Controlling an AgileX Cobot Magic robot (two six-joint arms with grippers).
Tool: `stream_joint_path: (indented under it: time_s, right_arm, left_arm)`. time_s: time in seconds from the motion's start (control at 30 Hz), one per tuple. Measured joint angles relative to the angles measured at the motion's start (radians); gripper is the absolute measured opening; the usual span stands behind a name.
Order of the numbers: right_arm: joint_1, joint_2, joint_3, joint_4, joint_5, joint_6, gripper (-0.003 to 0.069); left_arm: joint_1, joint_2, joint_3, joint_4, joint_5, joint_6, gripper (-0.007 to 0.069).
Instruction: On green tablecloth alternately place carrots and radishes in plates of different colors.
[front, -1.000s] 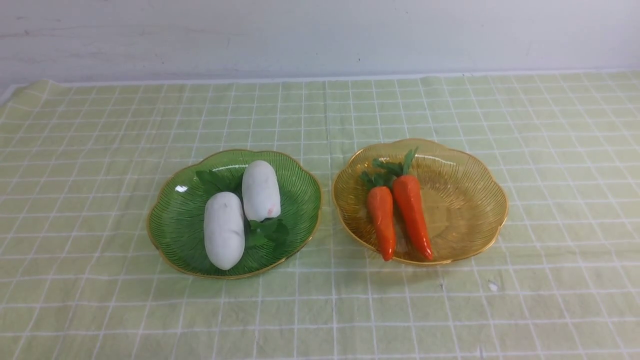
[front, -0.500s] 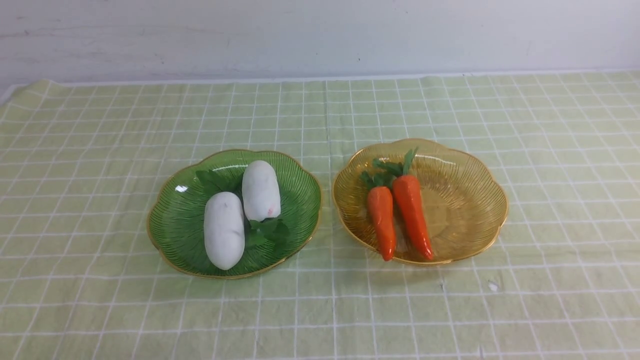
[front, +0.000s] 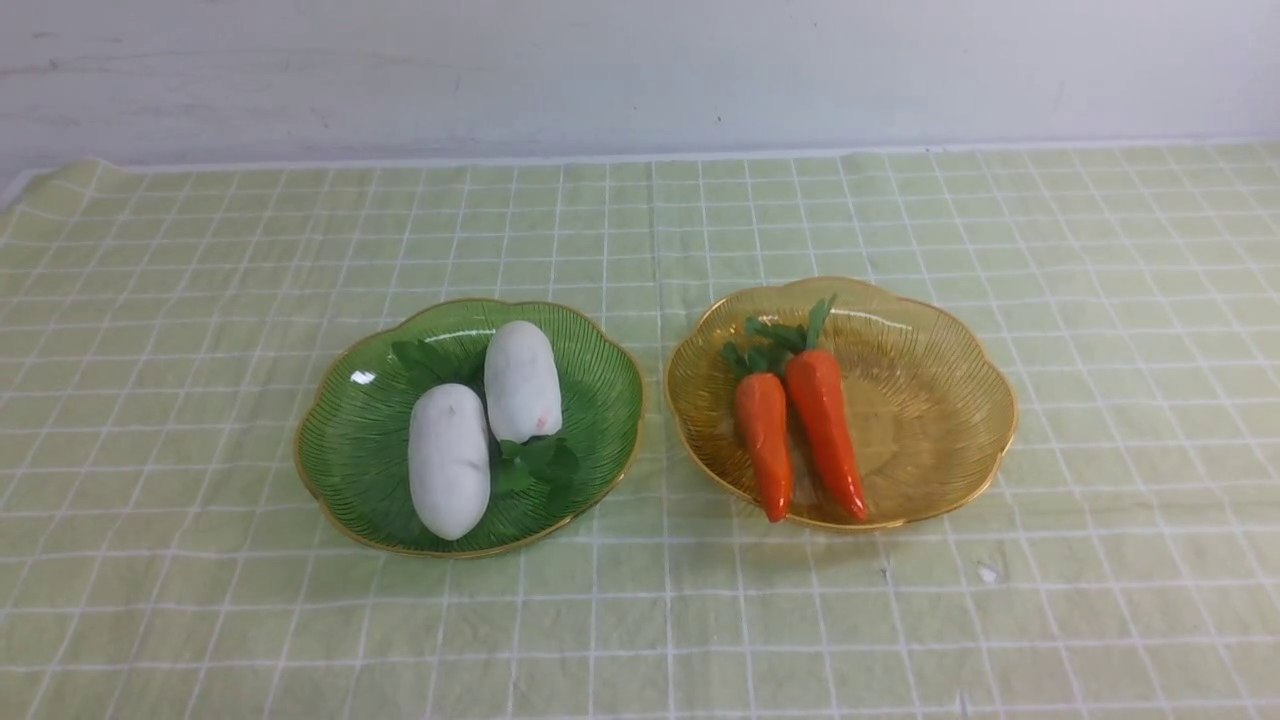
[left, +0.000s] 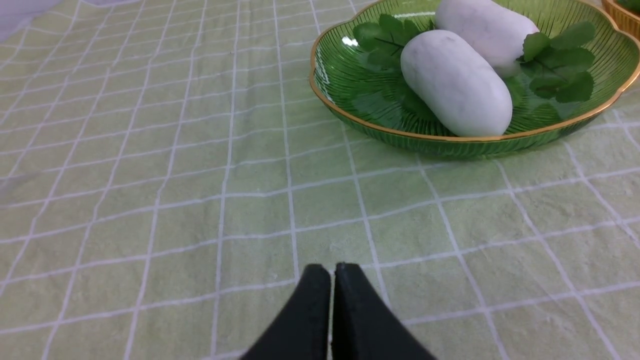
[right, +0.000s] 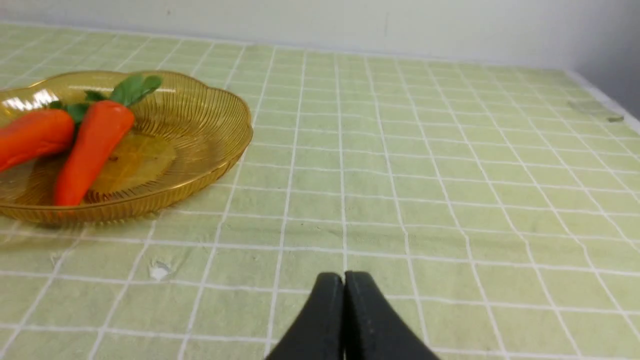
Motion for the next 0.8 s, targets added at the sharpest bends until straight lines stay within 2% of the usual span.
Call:
stream_joint_path:
  time_s: [0.8]
  right_arm:
    - [0.012, 0.000, -0.001, 0.013, 0.006, -0.001, -0.0014]
  left_arm:
    - [0.000, 0.000, 0.000, 0.000, 0.000, 0.000, -0.0008]
